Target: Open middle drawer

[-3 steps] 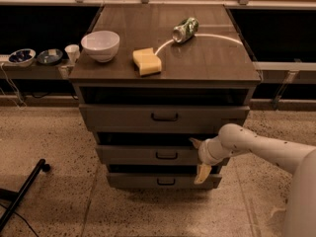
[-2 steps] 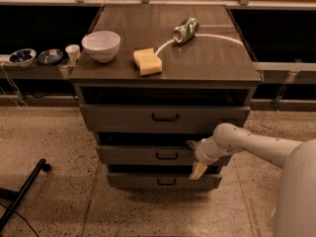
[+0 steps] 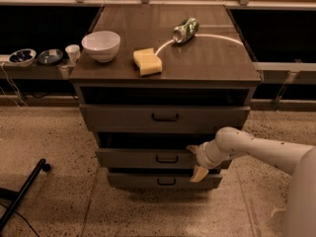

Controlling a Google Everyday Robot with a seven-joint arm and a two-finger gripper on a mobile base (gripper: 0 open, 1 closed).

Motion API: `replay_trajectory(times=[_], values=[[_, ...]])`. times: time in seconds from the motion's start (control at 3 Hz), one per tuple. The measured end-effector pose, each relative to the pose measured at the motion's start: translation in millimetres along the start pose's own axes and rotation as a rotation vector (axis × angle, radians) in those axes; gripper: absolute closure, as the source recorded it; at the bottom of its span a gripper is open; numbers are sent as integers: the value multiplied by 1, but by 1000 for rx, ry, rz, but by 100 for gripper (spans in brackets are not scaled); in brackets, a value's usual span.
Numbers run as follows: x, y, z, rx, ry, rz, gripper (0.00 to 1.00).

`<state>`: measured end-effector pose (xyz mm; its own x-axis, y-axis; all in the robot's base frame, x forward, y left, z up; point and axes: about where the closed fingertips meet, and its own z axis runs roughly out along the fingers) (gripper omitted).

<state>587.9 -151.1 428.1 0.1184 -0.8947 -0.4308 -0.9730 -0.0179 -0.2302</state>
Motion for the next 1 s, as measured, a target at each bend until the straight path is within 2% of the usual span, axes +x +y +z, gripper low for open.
replay_trajectory(times=[0.33, 0.67, 1.0], values=[[0, 28, -20, -12, 12, -23, 20], [3, 64, -33, -51, 19, -37, 23], [8, 110, -49, -112, 6, -50, 20]])
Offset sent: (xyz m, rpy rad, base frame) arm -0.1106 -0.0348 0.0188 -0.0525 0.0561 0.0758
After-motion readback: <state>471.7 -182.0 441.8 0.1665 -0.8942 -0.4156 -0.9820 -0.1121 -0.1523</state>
